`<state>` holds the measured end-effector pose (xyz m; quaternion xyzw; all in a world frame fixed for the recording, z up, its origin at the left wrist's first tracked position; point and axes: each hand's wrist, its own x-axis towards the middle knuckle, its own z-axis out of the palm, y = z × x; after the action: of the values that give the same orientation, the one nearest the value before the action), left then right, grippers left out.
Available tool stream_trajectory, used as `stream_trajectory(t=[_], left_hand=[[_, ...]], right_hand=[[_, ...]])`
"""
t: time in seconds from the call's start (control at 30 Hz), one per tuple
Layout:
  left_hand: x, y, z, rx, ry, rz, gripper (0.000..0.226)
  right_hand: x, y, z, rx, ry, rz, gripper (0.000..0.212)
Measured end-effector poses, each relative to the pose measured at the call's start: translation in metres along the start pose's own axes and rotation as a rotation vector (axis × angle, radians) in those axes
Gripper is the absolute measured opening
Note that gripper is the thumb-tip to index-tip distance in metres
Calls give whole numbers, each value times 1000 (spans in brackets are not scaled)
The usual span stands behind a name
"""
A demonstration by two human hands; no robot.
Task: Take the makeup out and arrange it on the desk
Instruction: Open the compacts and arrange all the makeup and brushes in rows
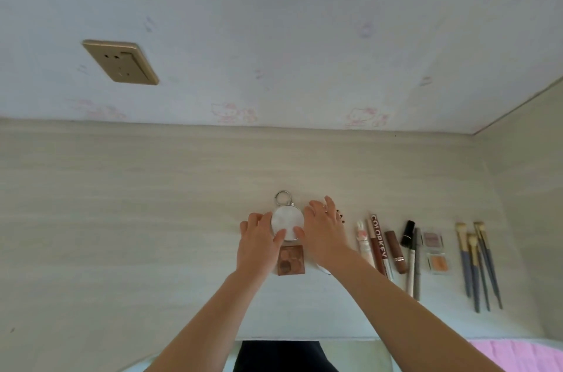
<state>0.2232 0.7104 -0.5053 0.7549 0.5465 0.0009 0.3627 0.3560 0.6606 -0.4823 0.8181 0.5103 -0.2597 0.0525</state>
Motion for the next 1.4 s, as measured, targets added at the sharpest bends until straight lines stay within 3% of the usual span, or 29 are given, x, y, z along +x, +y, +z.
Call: stream_trajectory(t=[0.37,0.53,0.73,0.87,1.17,1.4], left_hand=[[7,-4,13,-66,97,-85,34],[1,4,7,-472,154,-201,22],[-5,4,-5,-673,202,-281,23],[-7,1,-28,-842,209,-240,28],[-1,-37,-103,-1154,-101,-193,40],[20,-87,-151,-1165,-197,-296,27]], right_hand=[[10,2,7,116,38,-29,39],[15,-2,8,292,107,-51,28],[10,-13,-14,475,148,-39,21],[8,-23,-19,665,162,-73,16],[8,-76,-38,716,197,-125,22],[4,-131,-24,742,225,-198,38]])
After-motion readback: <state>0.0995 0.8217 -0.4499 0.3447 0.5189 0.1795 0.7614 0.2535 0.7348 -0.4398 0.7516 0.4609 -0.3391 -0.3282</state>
